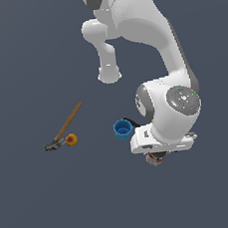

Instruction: Pick up a designated object from a clutter of objects.

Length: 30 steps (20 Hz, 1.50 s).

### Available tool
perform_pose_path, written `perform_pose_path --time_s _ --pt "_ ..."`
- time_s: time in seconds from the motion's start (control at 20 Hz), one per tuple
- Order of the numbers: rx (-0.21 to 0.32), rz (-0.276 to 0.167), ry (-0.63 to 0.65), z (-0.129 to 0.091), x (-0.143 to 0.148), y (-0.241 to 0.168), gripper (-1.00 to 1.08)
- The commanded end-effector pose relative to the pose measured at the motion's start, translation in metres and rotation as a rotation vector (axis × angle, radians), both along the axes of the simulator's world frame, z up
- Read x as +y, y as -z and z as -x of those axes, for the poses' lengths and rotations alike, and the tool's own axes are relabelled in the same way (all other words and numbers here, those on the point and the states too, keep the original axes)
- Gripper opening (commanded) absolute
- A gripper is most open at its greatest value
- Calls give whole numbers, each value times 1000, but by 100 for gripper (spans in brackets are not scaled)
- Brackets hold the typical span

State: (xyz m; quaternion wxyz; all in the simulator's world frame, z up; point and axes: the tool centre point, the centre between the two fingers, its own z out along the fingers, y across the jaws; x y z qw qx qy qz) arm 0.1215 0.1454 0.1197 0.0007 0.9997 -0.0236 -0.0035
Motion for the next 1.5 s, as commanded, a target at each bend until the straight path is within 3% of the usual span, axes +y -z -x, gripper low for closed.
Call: perform_pose_path --time_s 0.0,1.05,1.45 --pt "-5 -1 1 4 -10 -20 -100" --pt "-6 -3 0 70 -130 -232 -100" --pt "-7 -3 1 86 -163 -292 -100"
